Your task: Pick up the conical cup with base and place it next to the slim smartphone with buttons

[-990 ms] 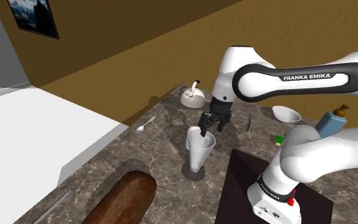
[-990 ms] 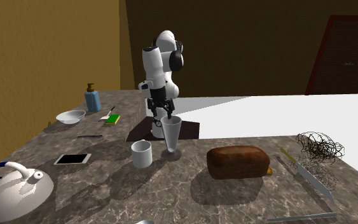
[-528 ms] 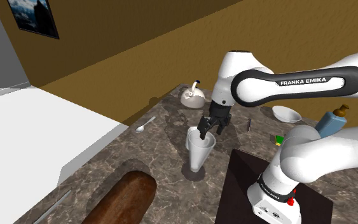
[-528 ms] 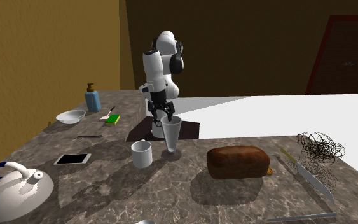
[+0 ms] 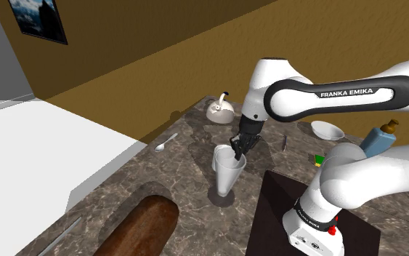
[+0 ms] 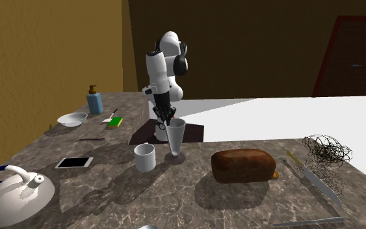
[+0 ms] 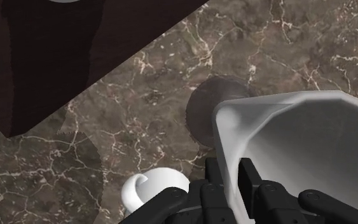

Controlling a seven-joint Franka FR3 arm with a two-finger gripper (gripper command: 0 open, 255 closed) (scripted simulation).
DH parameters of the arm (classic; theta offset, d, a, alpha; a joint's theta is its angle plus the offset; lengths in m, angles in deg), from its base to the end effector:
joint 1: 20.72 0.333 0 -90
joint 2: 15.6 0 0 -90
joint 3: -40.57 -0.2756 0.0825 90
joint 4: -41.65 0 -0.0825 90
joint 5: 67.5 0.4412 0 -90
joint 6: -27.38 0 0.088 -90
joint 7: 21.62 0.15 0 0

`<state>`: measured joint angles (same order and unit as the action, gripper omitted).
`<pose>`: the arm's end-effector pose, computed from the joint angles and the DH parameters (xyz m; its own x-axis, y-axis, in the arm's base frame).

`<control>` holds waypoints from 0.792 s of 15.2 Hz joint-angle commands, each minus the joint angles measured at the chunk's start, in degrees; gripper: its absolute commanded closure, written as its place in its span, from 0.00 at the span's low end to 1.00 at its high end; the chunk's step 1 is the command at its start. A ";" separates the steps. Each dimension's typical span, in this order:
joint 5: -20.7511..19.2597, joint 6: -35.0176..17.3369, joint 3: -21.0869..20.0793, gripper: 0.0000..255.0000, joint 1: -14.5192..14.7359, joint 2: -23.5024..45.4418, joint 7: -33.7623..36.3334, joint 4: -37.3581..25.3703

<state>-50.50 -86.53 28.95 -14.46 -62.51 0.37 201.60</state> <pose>0.3662 0.1238 0.3318 0.9678 -0.2485 -0.0408 -0.2516 -0.9607 -0.1175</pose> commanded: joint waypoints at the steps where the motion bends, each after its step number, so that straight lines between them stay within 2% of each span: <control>1: -0.03 0.00 -0.02 1.00 -0.01 0.04 0.00 0.05; 4: -0.03 0.02 -0.02 1.00 -0.01 0.02 0.00 0.06; 12: -1.34 6.79 1.00 1.00 -0.50 -1.46 0.88 -5.29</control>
<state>-51.58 -80.59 29.69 -14.82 -63.86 1.28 197.03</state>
